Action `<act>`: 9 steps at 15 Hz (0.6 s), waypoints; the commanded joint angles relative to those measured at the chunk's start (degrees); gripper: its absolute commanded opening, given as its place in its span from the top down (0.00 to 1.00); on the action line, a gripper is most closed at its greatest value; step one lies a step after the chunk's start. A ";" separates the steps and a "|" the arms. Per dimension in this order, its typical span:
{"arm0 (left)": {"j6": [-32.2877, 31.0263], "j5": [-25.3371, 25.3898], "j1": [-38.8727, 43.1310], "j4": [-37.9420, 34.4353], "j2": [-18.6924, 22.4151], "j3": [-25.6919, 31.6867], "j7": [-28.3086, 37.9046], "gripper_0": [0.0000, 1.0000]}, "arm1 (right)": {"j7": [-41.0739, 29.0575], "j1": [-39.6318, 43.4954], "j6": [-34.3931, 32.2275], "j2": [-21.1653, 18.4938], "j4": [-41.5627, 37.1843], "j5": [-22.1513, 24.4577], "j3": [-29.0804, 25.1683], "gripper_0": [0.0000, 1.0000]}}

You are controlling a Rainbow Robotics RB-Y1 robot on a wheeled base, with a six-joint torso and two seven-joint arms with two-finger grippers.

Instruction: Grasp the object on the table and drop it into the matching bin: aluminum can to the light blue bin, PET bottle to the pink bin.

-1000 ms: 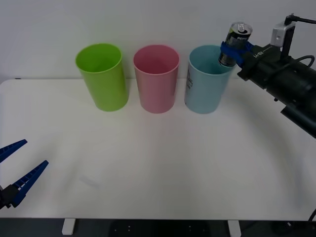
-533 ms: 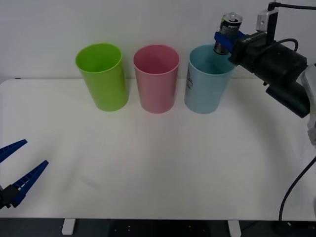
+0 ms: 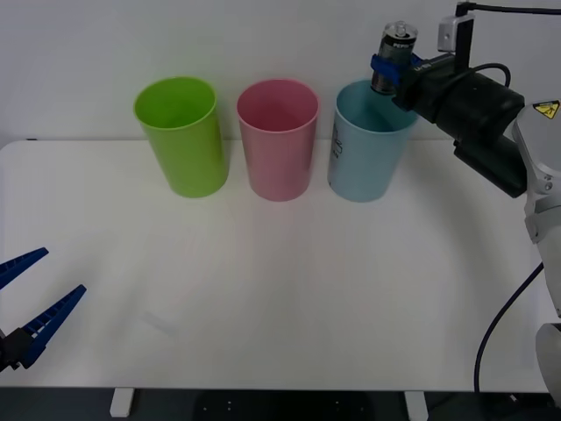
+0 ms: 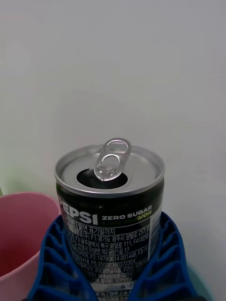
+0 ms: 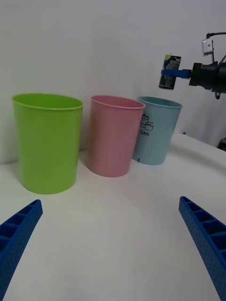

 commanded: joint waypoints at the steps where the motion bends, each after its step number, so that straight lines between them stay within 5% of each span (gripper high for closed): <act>1: 0.00 0.00 0.00 0.00 0.00 0.00 0.00 0.00 | 0.79 0.00 0.07 0.00 0.00 -0.01 0.01 0.41; 2: 0.00 0.00 0.00 0.00 0.00 0.00 0.00 0.00 | 1.22 0.00 -0.02 0.00 0.00 -0.01 -0.07 0.05; 3: 0.00 0.00 0.00 0.00 0.00 0.00 0.00 0.00 | 1.66 0.09 -0.02 0.00 0.00 -0.01 -0.16 0.00; 9: 0.00 0.00 0.00 0.00 0.00 0.00 0.00 0.00 | 2.37 0.18 -0.02 0.00 0.00 -0.62 -0.34 0.00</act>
